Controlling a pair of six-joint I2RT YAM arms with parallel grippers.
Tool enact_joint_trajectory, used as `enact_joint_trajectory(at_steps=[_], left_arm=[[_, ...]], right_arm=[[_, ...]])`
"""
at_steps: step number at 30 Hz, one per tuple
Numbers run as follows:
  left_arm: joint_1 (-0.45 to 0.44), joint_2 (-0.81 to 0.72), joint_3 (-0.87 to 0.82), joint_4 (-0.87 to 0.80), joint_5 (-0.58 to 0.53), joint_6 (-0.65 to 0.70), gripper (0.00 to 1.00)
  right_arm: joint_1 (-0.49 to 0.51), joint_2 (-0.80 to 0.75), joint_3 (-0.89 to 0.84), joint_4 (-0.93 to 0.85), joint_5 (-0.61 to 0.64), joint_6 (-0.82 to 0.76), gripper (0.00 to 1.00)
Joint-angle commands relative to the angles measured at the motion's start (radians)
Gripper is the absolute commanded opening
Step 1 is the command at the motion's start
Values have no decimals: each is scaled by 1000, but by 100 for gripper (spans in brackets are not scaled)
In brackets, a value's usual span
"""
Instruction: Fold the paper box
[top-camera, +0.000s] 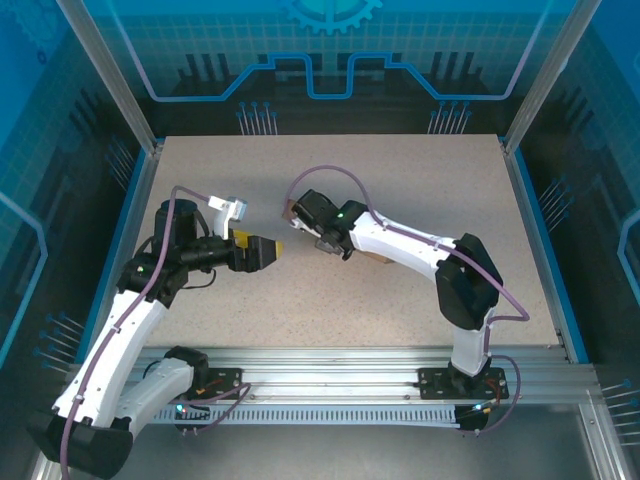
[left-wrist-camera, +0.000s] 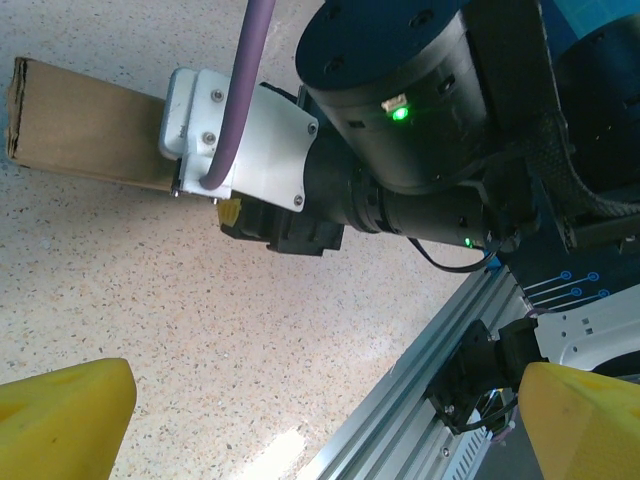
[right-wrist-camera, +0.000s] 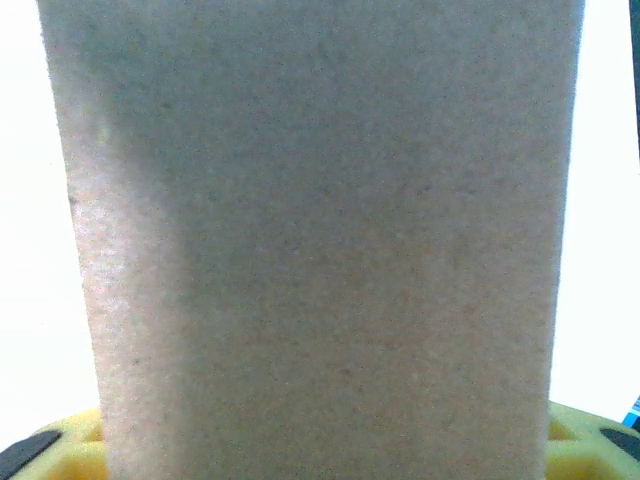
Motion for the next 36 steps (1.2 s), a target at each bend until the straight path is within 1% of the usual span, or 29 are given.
enact_joint_trajectory(at_steps=[1,10,21,25,28,32,36], left_arm=[[11,-20,-12,-9,5,19,99],[11,-29,-17,-9,6,19,99],[11,-35,-19,-8,9,16,99],[11,-35,-19,-8,9,17,99],[11,-35,-18,-8,9,17,99],[12,-38,-19,-8,9,16,99],[11,-40,-20,-7,8,13,99]], right_arm=[[34,3,-24,13,42,21,56],[81,4,-54,20,69,54,66],[119,3,-84,24,65,98,71],[128,4,-93,20,41,127,77],[131,1,-101,14,23,151,80],[136,-9,-111,12,-30,186,84],[136,-22,-122,13,-90,219,85]])
